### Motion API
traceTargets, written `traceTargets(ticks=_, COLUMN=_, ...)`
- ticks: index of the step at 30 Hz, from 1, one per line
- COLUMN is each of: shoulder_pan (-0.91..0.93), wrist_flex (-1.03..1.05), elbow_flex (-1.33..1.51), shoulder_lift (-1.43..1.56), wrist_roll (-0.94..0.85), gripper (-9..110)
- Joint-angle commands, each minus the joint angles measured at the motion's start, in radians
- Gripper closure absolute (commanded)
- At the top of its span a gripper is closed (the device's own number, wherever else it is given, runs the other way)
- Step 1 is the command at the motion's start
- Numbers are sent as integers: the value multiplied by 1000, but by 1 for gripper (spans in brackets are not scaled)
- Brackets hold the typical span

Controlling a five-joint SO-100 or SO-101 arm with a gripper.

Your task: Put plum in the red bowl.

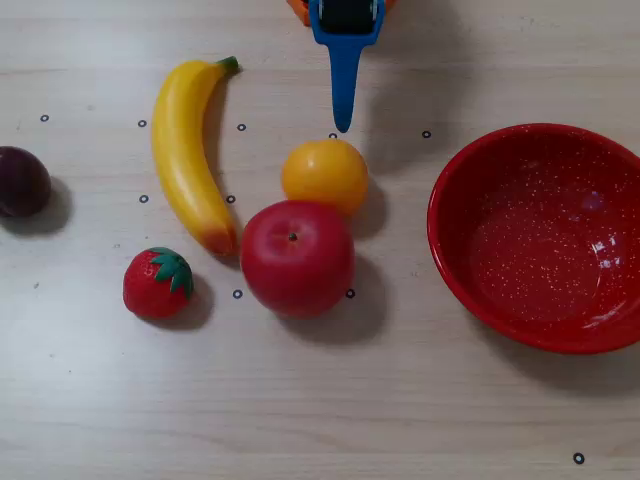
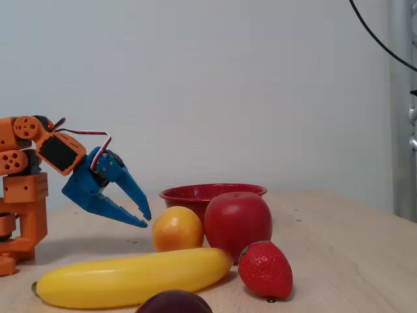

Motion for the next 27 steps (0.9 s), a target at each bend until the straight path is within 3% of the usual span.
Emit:
traceTargets(ticks=1, shoulder_pan=31, wrist_flex=-8, elbow_flex=8, shoulder_lift=12, wrist_roll=-67, gripper=101)
traceTargets(ticks=17, shoulder_pan=43, wrist_flex=-48, elbow_flex=-28, shoulder_lift=-66, wrist_roll=-29, gripper=101)
traceTargets(ticks=27, shoulder_pan=31, wrist_flex=28, elbow_flex=-241, shoulder_lift=-307, wrist_roll=150, gripper=101)
